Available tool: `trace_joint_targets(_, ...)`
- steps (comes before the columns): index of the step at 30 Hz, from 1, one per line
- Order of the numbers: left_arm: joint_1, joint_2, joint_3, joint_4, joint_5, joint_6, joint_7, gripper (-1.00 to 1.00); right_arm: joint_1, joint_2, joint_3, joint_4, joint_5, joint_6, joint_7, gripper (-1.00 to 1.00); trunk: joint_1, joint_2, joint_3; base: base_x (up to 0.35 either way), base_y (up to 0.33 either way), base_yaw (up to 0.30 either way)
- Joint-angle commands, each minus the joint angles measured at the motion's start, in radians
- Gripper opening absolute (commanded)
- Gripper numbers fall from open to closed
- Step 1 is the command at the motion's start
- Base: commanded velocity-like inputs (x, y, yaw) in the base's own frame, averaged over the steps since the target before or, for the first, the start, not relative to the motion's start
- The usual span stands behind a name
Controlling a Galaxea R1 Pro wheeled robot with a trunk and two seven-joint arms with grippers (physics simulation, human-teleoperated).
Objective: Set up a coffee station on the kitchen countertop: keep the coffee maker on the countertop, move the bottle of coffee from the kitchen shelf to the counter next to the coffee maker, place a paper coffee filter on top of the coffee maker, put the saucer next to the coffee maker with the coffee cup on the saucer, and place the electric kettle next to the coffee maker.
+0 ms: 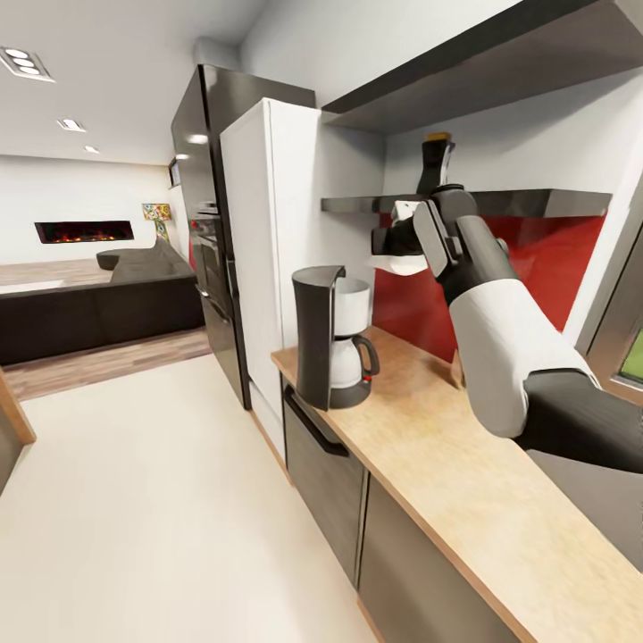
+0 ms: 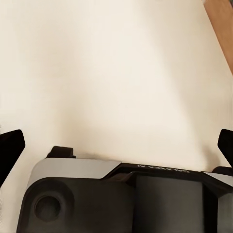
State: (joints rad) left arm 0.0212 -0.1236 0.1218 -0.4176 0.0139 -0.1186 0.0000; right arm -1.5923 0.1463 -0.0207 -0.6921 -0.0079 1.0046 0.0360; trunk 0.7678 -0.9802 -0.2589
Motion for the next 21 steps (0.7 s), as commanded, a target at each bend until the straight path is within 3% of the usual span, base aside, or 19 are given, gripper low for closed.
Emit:
trace_joint_targets(1,0.000,-0.001,0.002,-0.002,0.001,-0.001,0.000,1.00,-0.001,0.003,-0.002,0.000,-0.002,0.004,0.000,-1.00,0.000,-0.001,-0.001,0.086,0.046,0.000)
trace_joint_targets(3,0.000,0.000,0.002,-0.002,0.001,-0.001,0.000,1.00,-0.001,0.007,0.005,0.000,-0.003,0.004,0.000,-1.00,0.000,-0.001,-0.001,0.087,0.056,0.000)
trace_joint_targets(5,0.000,0.001,0.002,-0.003,0.001,-0.001,0.000,1.00,-0.001,0.011,0.075,0.000,-0.004,0.003,0.001,-1.00,0.000,-0.001,-0.001,0.096,0.071,0.000)
trace_joint_targets(8,0.000,0.001,0.002,-0.003,0.001,-0.001,0.000,1.00,0.000,0.013,0.110,0.000,-0.005,0.003,0.001,-1.00,0.000,-0.001,-0.001,0.044,0.033,0.000)
trace_joint_targets(21,0.000,0.001,0.002,-0.003,0.001,-0.001,0.000,1.00,0.003,0.012,0.130,0.000,-0.005,0.003,0.005,-1.00,0.000,-0.001,-0.001,0.076,0.004,0.000)
